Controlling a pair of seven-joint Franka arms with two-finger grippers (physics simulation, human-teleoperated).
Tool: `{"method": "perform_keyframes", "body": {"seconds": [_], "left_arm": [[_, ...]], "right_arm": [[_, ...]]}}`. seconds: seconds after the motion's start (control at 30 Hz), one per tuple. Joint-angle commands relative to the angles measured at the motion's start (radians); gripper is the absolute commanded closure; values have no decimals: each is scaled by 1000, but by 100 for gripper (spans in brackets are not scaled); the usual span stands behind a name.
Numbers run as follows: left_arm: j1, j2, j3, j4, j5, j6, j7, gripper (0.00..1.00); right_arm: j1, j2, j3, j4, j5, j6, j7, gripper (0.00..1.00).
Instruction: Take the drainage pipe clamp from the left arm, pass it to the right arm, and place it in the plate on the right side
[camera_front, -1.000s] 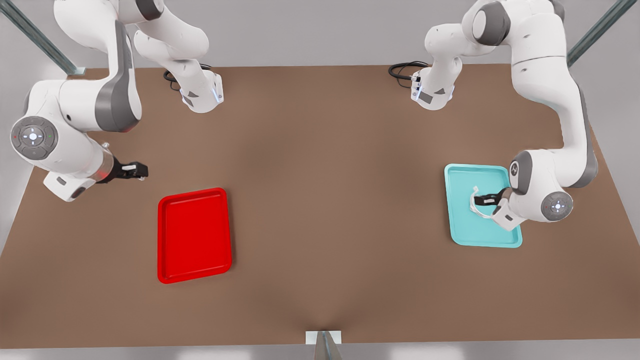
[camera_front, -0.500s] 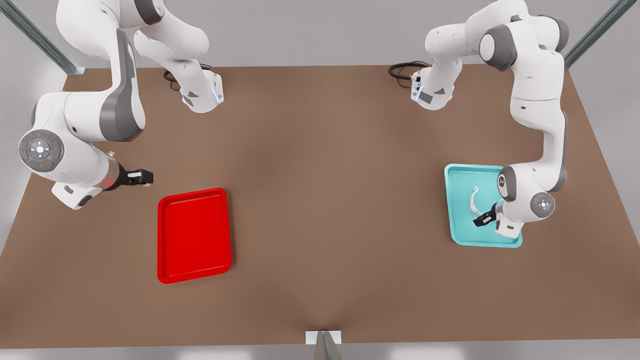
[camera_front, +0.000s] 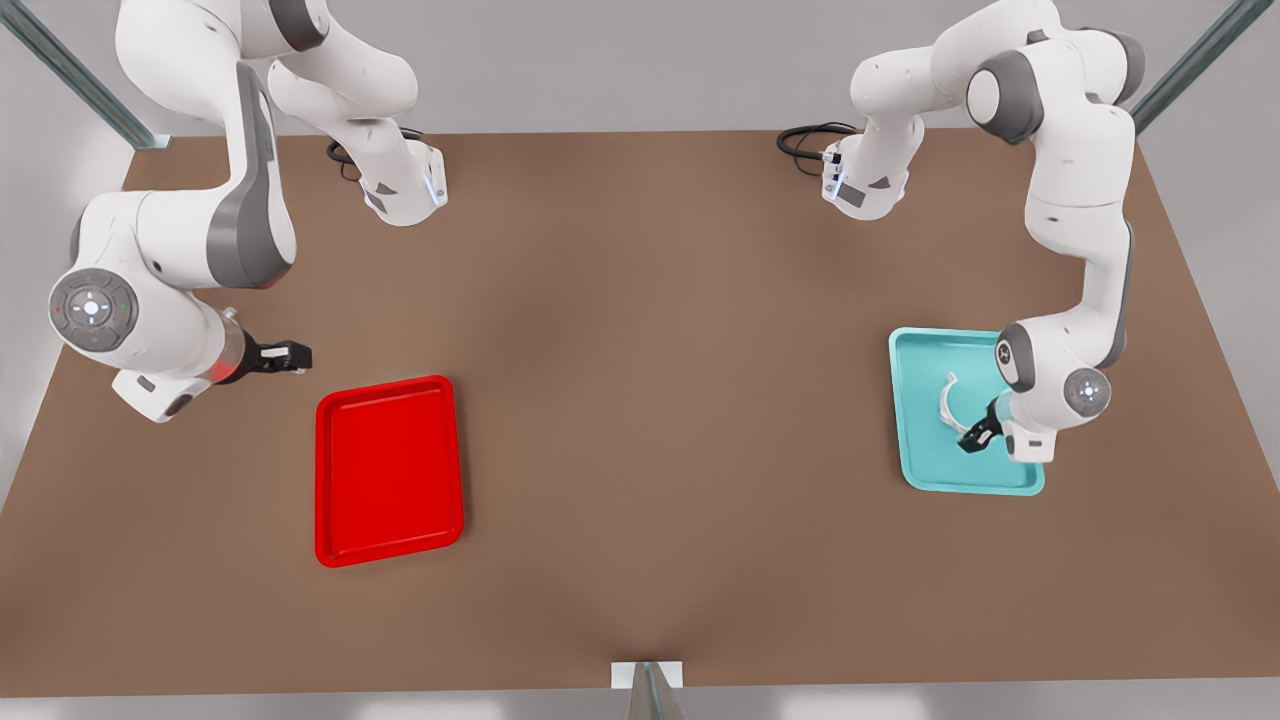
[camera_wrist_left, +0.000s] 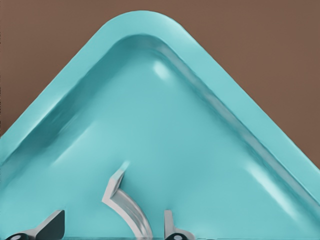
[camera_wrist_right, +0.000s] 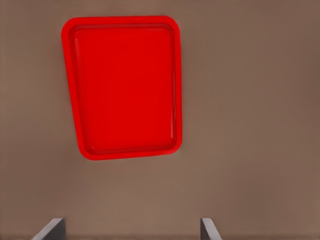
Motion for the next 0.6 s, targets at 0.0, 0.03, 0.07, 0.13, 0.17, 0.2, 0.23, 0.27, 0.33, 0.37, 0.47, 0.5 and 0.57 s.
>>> {"method": "perform_keyframes", "body": {"seconds": [0.0,0.03,0.07,0.13,0.17,0.2,0.23,0.27,0.33,0.37,0.47,0.5,0.57], "left_arm": [[-4,-12,0,-22,-36,6,-158,3],[-4,-12,0,-22,-38,13,-158,3],[-4,-12,0,-22,-38,13,-158,3],[-2,-12,-2,-22,-38,15,-158,28],[1,-12,0,-22,-39,17,-158,44],[3,-10,-2,-22,-39,17,-158,47],[4,-10,-2,-22,-39,17,-158,47],[4,-12,-2,-22,-39,17,-158,47],[3,-10,-2,-22,-64,17,-158,51],[3,-12,-2,-22,-73,15,-158,52],[3,-12,-3,-19,-74,17,-158,62],[3,-12,-3,-19,-73,17,-158,65],[3,-13,-3,-18,-73,17,-155,74]], "right_arm": [[1,0,0,1,-1,0,4,0],[1,0,0,1,-1,-2,4,0],[1,2,0,1,-1,0,3,0],[3,2,0,1,-1,0,3,0],[3,2,0,1,-1,-2,3,0],[3,2,0,-1,-1,-2,3,0],[3,2,0,-1,-1,-3,3,0],[3,2,0,-1,-1,-3,3,0],[6,2,0,-1,0,-5,3,0],[6,2,0,-1,0,-5,3,0],[6,2,0,-1,-1,-3,3,0],[6,2,0,-1,-1,-3,3,0],[6,2,0,-1,-1,-3,3,0]]}}
